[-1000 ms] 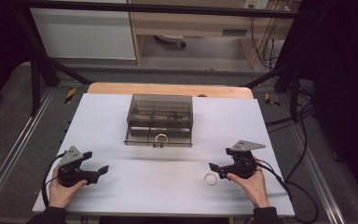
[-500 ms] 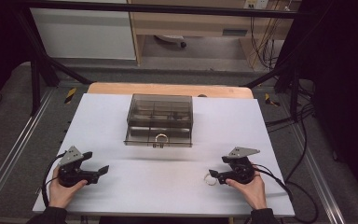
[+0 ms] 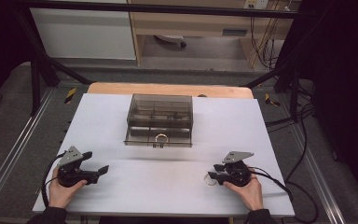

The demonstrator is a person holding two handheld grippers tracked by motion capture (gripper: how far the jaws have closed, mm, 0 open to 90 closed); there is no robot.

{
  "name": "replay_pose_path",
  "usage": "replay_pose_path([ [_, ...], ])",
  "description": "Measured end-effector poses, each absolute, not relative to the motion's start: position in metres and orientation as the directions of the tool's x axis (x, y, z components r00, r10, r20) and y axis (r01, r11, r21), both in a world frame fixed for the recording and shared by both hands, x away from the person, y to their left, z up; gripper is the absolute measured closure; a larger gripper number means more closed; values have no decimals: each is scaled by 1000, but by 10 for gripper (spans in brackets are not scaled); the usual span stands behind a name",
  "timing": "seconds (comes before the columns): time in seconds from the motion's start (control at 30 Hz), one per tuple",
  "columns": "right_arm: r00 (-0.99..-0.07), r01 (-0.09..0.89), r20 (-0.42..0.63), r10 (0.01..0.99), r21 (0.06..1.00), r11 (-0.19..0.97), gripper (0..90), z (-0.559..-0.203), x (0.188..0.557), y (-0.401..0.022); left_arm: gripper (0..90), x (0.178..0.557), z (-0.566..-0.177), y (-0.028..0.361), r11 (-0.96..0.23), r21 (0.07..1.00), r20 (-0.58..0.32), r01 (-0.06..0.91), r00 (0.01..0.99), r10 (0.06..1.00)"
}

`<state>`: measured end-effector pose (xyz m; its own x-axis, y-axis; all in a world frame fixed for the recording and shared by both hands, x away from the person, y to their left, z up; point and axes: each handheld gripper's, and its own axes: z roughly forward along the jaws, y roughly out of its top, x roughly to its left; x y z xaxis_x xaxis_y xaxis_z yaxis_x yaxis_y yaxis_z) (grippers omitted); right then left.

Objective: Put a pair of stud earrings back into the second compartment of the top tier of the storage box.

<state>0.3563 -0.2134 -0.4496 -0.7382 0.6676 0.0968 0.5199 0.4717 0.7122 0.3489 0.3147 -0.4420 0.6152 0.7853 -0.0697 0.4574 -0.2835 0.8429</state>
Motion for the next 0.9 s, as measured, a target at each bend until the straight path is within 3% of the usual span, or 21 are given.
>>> replay_pose_path([
  [0.07, -746, 513, 96, 658, 713, 478, 687, -450, 356, -213, 77, 349, -442, 315, -283, 843, -70, 458, 615, 785],
  [0.4, -757, 510, 99, 645, 706, 491, 798, -452, 356, -212, 78, 349, -442, 315, -284, 843, -69, 458, 614, 786],
  [0.9, -758, 505, 89, 646, 707, 496, 873, -452, 355, -212, 78, 349, -442, 315, -284, 842, -69, 458, 613, 787],
])
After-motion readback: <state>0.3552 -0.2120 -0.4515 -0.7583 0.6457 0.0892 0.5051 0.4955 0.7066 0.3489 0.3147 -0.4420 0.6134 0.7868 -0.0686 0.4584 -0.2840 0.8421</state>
